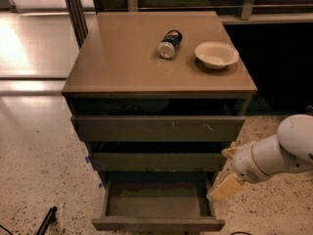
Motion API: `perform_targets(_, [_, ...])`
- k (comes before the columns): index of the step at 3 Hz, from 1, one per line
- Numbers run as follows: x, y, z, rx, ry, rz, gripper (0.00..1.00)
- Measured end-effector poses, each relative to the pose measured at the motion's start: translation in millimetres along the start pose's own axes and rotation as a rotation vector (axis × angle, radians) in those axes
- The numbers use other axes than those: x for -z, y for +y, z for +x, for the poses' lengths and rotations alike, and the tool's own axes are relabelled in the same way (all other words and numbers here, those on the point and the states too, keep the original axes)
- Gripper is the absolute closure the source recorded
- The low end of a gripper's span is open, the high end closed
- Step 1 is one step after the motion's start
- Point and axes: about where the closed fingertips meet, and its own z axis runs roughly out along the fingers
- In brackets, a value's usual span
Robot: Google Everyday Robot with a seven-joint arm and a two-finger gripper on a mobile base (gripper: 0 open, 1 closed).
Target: Close bottom drawer
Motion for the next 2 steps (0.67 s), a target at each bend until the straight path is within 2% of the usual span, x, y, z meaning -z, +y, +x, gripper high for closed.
perform_targets(2, [0.0,0.0,0.0,0.0,0.0,0.0,0.64])
